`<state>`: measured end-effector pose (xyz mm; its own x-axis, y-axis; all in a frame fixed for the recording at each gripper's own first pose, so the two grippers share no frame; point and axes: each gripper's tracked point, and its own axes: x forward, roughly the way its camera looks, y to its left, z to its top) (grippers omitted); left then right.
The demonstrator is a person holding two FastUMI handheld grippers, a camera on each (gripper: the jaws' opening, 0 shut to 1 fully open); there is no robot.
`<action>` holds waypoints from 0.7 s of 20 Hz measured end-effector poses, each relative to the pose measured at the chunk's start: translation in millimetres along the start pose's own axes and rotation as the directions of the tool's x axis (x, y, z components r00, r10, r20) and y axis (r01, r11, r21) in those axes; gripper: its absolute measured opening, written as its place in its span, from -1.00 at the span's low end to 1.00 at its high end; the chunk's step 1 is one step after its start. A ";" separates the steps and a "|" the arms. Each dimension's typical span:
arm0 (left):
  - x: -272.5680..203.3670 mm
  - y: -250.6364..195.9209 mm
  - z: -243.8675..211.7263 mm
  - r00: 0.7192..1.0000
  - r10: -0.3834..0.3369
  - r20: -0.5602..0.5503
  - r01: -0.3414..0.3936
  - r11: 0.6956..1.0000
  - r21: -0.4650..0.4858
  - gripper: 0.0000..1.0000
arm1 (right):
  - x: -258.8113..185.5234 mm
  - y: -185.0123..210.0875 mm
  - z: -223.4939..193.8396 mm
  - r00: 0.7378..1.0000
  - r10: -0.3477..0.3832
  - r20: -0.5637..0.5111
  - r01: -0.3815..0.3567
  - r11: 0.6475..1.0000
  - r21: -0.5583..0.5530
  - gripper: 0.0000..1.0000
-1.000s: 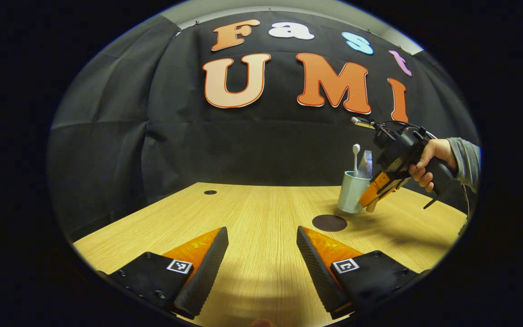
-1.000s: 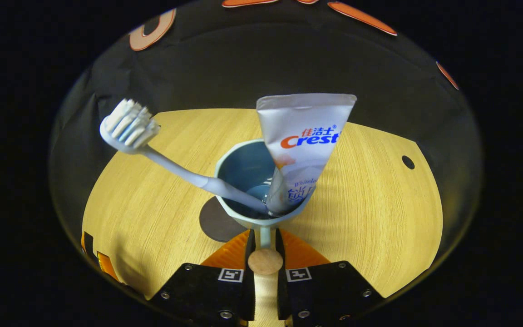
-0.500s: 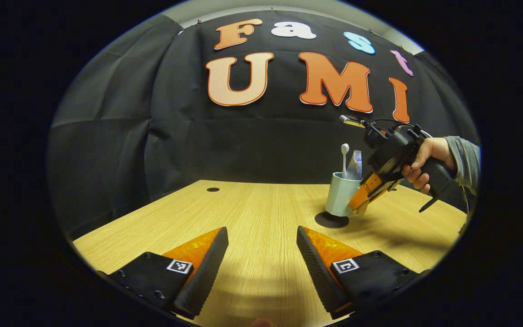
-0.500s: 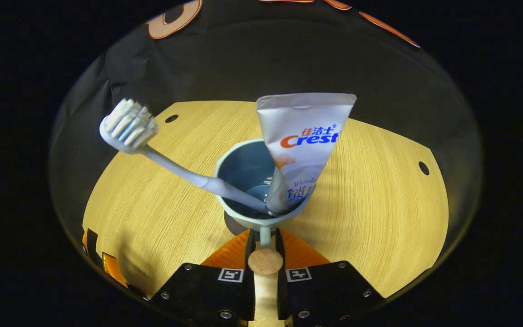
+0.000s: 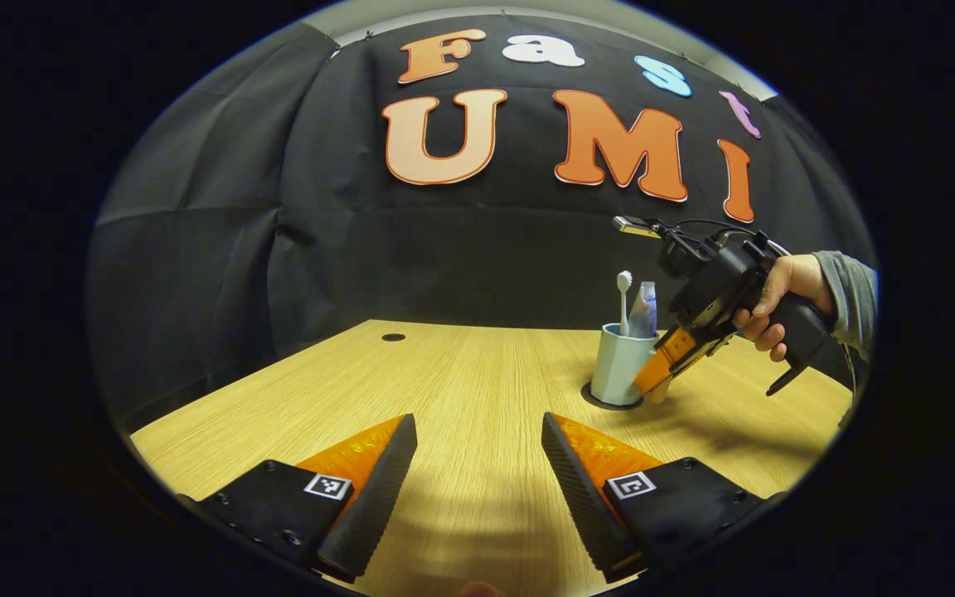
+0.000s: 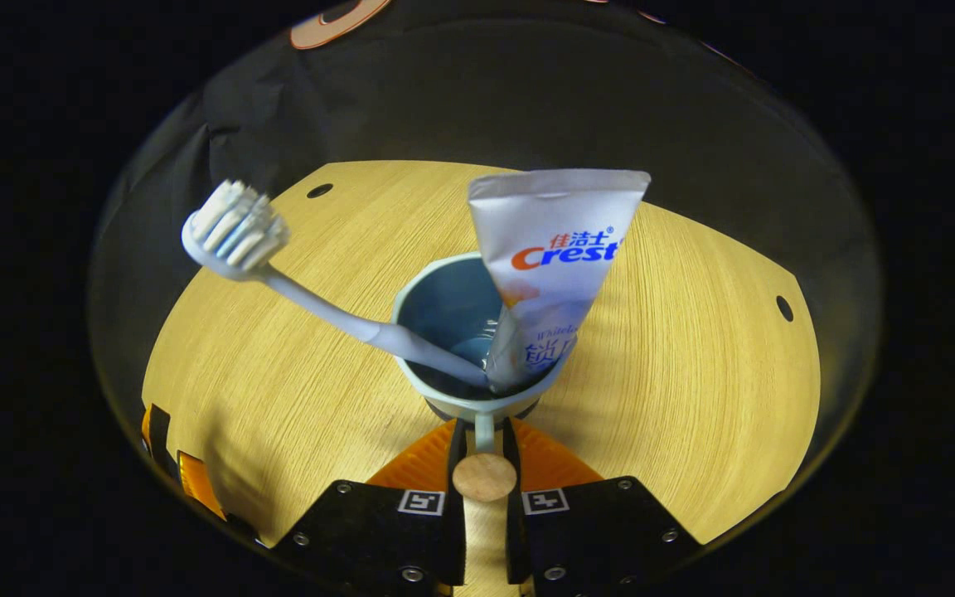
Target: Put the toothbrush and toothpaste on the desktop into the cup, then pick up the cup and place it on the coaster on the desktop.
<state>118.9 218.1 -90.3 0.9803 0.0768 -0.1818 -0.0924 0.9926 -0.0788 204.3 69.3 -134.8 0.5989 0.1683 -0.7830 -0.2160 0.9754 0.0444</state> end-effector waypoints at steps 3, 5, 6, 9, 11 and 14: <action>-0.8 0.9 -4.5 1.000 0.002 -0.001 -0.002 1.000 0.001 0.92 | 0.4 -1.4 -0.5 1.000 -0.004 0.008 0.005 0.999 -0.051 -0.65; -0.2 -1.4 -6.2 1.000 0.001 -0.009 -0.001 1.000 -0.008 0.92 | 1.7 -2.5 3.4 0.999 0.012 0.036 -0.010 0.998 -0.063 -0.43; 0.6 -3.0 -7.7 1.000 0.001 -0.011 -0.001 1.000 -0.007 0.93 | 1.5 -2.4 4.7 0.998 0.023 0.054 -0.019 0.998 -0.066 -0.40; 1.6 -8.8 0.2 1.000 0.000 0.001 0.000 1.000 0.011 0.92 | 1.3 -4.0 13.9 0.988 0.056 0.146 -0.046 0.996 -0.070 -0.19; 2.0 -14.6 7.8 1.000 -0.004 0.015 0.003 1.000 0.029 0.93 | -0.4 -5.2 22.6 0.974 0.080 0.211 -0.067 0.995 -0.070 -0.10; 3.4 -24.5 17.3 0.999 -0.019 0.030 0.018 0.999 0.026 0.92 | -8.0 -12.6 33.7 0.946 0.086 0.313 -0.064 0.995 -0.080 0.06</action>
<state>127.6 195.6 -72.0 0.9867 0.0608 -0.1510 -0.0699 0.9960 -0.0562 228.2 60.4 -108.2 0.7894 0.2879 -0.5422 -0.3149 0.9481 0.0449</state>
